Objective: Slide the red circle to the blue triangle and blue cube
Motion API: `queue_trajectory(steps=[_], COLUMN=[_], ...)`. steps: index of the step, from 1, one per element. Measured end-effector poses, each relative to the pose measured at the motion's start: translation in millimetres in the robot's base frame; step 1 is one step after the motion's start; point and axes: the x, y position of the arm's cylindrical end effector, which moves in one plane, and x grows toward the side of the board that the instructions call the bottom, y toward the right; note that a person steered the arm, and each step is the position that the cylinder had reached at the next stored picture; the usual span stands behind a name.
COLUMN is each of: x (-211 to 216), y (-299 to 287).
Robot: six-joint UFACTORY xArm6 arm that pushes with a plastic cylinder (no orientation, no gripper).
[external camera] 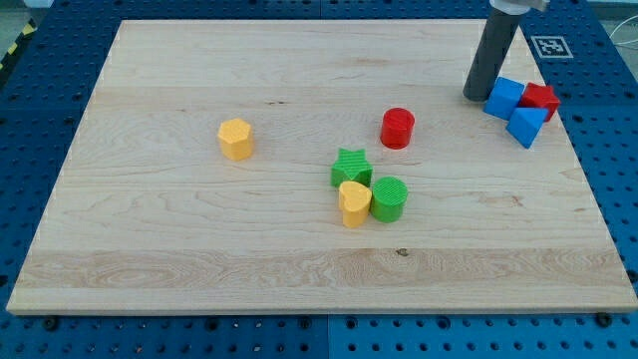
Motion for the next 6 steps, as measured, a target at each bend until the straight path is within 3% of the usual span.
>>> queue_trajectory(steps=[1, 4, 6], x=[0, 13, 47], y=[-24, -176, -177])
